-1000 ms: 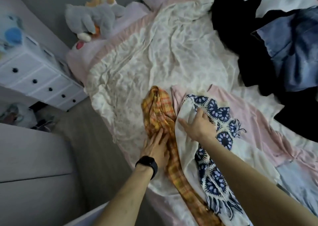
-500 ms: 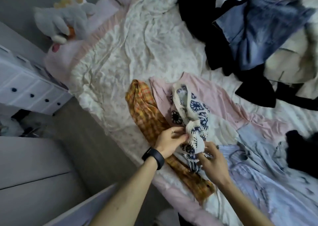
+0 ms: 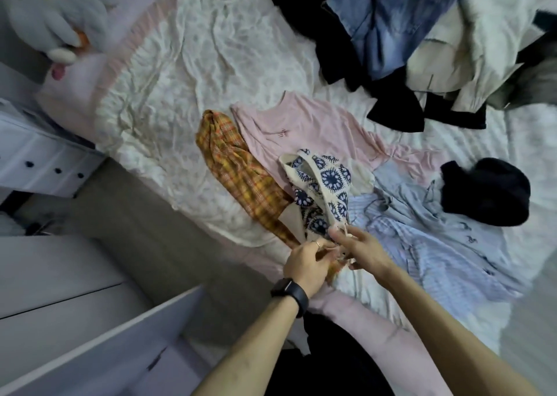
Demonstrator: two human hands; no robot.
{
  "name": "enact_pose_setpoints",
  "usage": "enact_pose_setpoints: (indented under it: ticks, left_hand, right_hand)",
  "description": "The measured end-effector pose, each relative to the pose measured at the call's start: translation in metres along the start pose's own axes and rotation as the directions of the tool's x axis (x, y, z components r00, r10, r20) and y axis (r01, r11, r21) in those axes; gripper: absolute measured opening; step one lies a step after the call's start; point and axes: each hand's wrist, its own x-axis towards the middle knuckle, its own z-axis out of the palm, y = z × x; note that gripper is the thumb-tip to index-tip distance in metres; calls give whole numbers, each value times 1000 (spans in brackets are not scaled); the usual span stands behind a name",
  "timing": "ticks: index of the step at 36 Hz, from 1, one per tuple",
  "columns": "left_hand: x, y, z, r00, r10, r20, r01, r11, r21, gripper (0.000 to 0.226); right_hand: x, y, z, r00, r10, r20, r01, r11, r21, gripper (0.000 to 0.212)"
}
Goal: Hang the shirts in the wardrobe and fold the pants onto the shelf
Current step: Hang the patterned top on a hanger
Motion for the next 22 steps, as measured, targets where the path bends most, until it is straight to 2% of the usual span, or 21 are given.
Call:
enact_pose_setpoints:
  ticks: [2,4,6,9,12,14,17,19,20,22]
  left_hand:
    - [2,2,-5,999,8,48,-10,999,44,26]
    - [5,4,-13,996,5,93,-10,998,56,22]
    - [9,5,-27,996,-12,86,9,999,38,17]
    - [22,12,-56,999,-37,14,36,998,61,25]
    - [42,26,-81,998,12,-62,-3,991,137,43]
    - [54,40,-93,996,60,-65,-48,983,175,56]
    - [67,58,-104,983,186,-1,-174,923,343,71]
    - [72,68,-105,960,265,84,-269,805,528,73]
    - [74,73,-104,947,294,127,-311,752,581,71]
    - [76,82,-98,933,306,187,-355,709,610,58]
  right_hand:
    - [3,-2,1,991,-105,-82,84,972,-221,15]
    - [4,-5,0,969,-199,-149,116,891,-439,9]
    - [-1,-9,-3,947,-275,-166,140,819,-556,5]
    - [-13,-20,-11,925,-359,-125,205,749,-630,12]
    - [-28,-38,-20,899,-437,-25,294,644,-706,16]
    - [-39,-50,-25,873,-487,37,348,566,-747,14]
    - [-54,-66,-32,838,-535,105,411,494,-766,18]
    - [-64,-75,-37,810,-568,148,461,459,-759,22]
    - [-69,-79,-42,797,-582,158,475,443,-760,24]
    - [-77,-86,-50,784,-594,180,495,422,-759,25]
